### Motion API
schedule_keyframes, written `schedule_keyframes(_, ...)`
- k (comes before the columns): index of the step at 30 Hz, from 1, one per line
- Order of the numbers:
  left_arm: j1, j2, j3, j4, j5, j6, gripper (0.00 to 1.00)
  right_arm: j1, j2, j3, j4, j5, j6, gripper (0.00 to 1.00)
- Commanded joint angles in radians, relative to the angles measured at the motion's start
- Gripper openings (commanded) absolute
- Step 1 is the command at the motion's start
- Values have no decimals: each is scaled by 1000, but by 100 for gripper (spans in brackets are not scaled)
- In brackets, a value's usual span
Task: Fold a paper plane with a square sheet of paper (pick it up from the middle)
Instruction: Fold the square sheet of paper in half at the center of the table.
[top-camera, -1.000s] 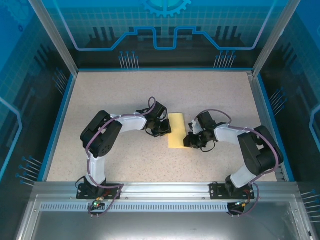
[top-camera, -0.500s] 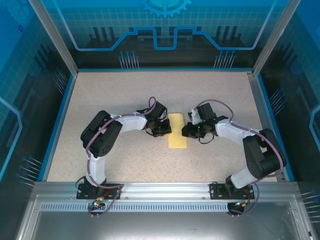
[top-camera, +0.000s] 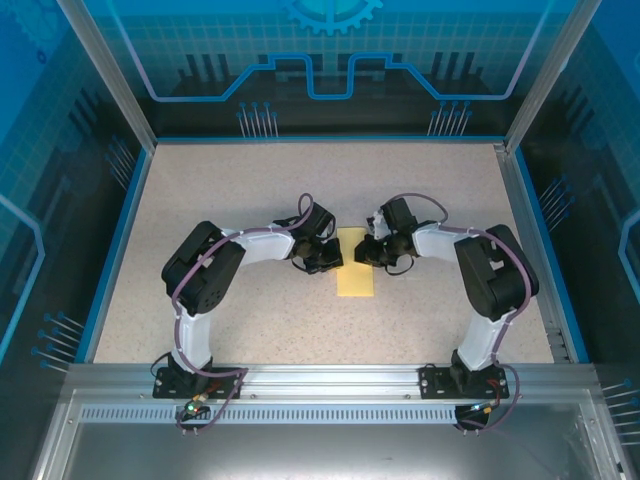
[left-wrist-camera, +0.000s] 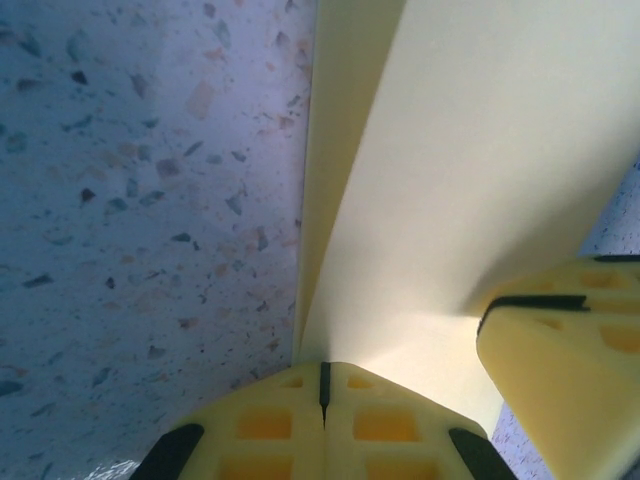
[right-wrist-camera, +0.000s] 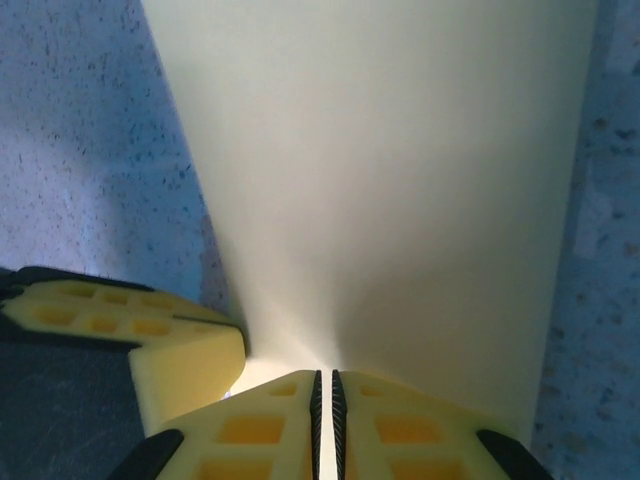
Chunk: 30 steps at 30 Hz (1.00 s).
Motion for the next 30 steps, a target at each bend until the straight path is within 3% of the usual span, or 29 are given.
schedule_keyframes(1,-16,75,-28,-136,-57,20,0,-20,35,8,22,12,19,13)
schedule_keyframes(9,-17,74,-35,-135,-54,24,0,-55,58,-41,79,14,49,13)
schedule_keyframes(15,-17,70,-36,-134,-56,24,0,-55,-23,-34,123,-28,51,14)
schedule_keyframes(20,-18,70,-40,-137,-59,24,0,-68,25,-2,126,-28,49,14)
schedule_keyframes(30,-19,69,-41,-140,-58,29,0,-69,71,20,102,64,64,14)
